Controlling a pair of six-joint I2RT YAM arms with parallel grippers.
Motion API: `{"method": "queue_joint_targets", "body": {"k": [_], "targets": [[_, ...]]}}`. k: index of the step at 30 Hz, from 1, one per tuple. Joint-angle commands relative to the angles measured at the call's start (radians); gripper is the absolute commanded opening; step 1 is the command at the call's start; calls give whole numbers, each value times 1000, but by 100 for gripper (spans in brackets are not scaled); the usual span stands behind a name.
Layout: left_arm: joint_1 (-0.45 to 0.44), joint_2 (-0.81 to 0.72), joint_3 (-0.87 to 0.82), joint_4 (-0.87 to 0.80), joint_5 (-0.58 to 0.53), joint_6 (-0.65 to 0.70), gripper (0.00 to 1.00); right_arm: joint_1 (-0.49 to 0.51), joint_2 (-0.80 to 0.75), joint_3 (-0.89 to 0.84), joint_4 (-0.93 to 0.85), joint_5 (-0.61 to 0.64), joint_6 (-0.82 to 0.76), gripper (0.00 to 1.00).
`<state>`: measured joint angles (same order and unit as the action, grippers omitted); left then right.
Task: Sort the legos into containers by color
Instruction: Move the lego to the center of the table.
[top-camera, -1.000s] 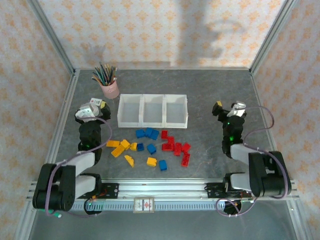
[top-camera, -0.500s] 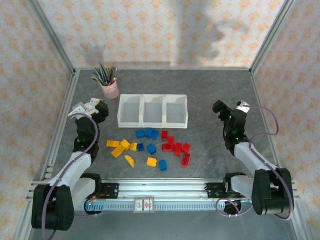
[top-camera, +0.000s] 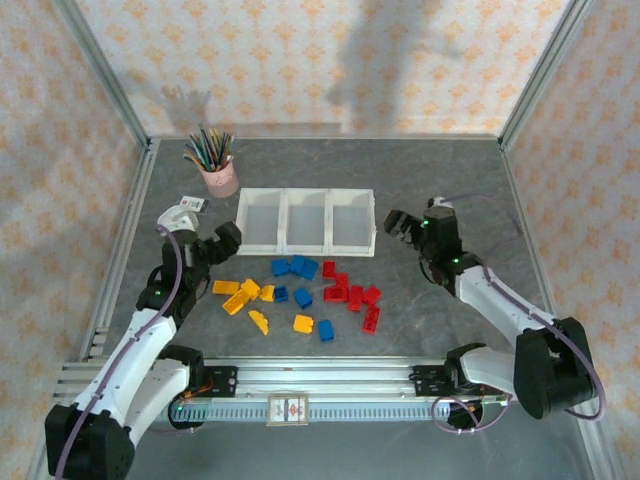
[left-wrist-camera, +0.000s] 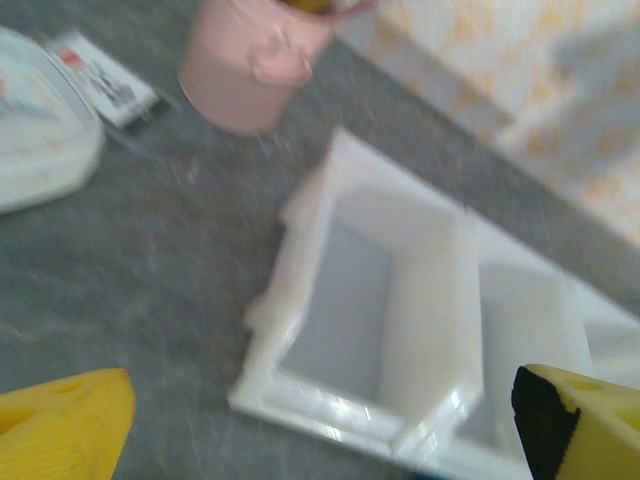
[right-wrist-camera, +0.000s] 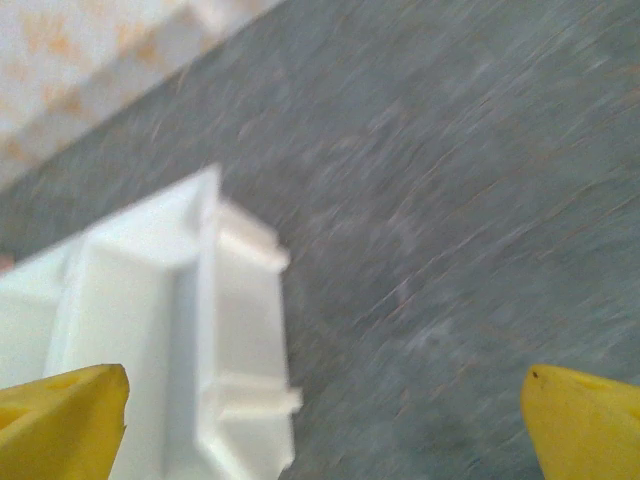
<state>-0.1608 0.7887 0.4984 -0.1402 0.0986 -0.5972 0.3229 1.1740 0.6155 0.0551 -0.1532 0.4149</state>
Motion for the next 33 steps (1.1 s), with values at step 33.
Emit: {"method": "queue_joint_targets", "body": {"k": [33], "targets": [[-411, 680, 293, -133, -177, 32, 76, 387, 133, 58, -108, 102, 72, 100]]}}
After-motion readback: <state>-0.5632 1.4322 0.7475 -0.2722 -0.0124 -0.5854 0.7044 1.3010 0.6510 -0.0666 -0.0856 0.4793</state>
